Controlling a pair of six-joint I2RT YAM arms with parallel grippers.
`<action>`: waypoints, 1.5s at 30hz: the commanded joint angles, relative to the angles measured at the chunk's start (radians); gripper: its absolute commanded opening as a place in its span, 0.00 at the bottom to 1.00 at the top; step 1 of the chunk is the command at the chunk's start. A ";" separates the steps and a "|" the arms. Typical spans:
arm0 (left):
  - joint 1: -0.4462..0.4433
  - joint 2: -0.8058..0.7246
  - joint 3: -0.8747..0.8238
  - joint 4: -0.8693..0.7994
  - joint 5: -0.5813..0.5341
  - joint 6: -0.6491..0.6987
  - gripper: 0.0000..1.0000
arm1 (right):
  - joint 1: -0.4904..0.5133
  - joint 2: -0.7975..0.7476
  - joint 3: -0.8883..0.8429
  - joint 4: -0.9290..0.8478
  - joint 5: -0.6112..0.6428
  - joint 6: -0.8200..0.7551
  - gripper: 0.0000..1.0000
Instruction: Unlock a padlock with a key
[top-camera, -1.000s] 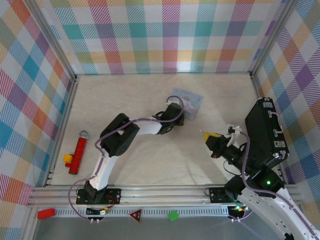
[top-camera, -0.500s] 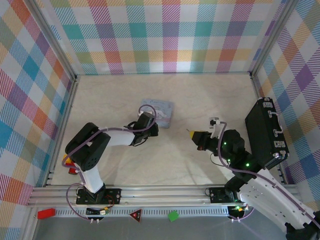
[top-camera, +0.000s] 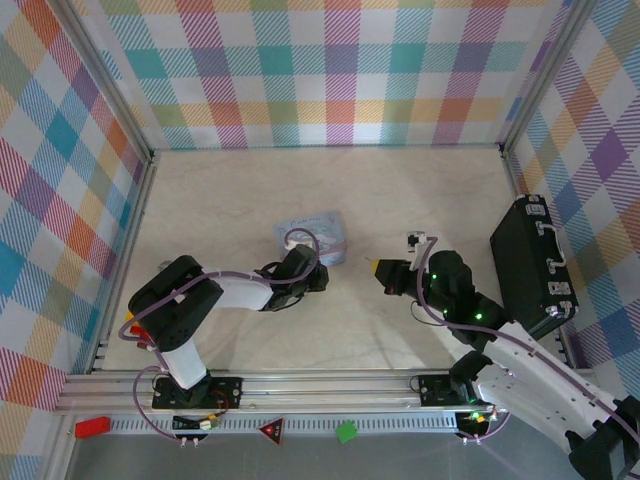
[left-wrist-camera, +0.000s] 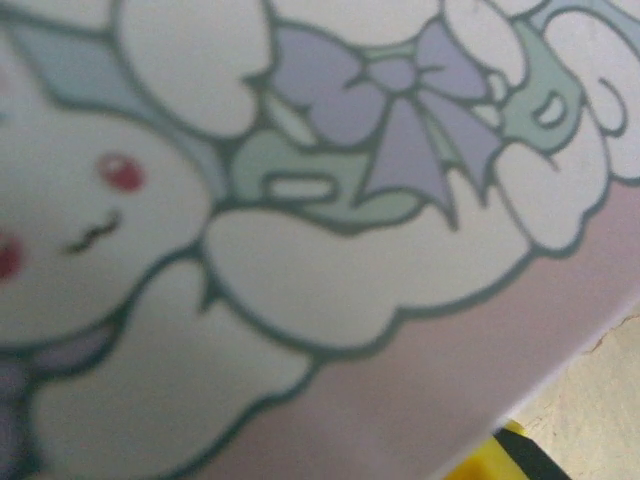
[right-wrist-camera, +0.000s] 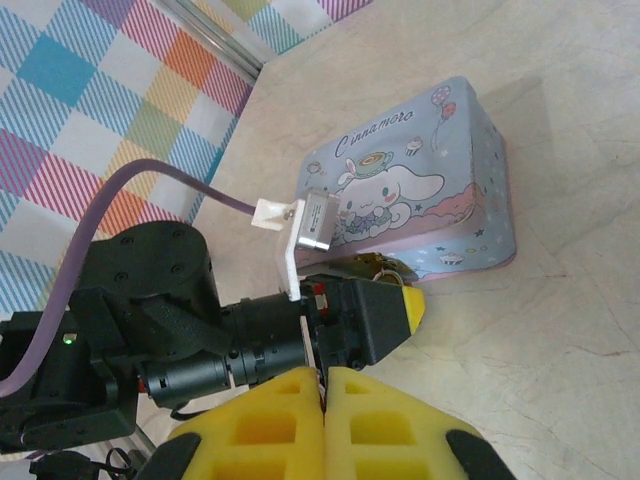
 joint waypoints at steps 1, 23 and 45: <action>-0.004 -0.029 -0.050 0.062 -0.016 -0.007 0.28 | -0.004 0.015 -0.006 0.050 0.009 0.021 0.00; 0.059 -0.017 -0.139 0.234 -0.006 0.124 0.49 | -0.005 0.112 -0.004 0.097 -0.011 0.047 0.00; 0.062 -0.182 -0.077 0.028 0.087 0.156 0.11 | -0.009 0.330 -0.106 0.321 -0.158 0.205 0.00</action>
